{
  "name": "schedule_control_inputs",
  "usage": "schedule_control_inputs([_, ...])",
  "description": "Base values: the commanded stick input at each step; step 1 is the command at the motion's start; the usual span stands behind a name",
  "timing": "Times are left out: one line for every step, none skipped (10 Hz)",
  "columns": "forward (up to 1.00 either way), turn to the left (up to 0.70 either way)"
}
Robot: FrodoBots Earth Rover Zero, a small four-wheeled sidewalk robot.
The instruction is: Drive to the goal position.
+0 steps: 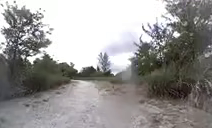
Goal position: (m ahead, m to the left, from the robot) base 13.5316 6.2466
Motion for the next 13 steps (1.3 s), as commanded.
schedule_control_inputs([0.6, 0.0])
schedule_control_inputs([0.6, 0.0])
schedule_control_inputs([0.6, 0.0])
schedule_control_inputs([0.6, 0.0])
schedule_control_inputs([0.6, 0.0])
schedule_control_inputs([0.6, 0.0])
schedule_control_inputs([0.6, 0.0])
schedule_control_inputs([0.6, 0.0])
schedule_control_inputs([0.6, 0.0])
schedule_control_inputs([0.6, 0.0])
schedule_control_inputs([0.6, 0.0])
schedule_control_inputs([0.6, 0.0])
schedule_control_inputs([0.6, 0.0])
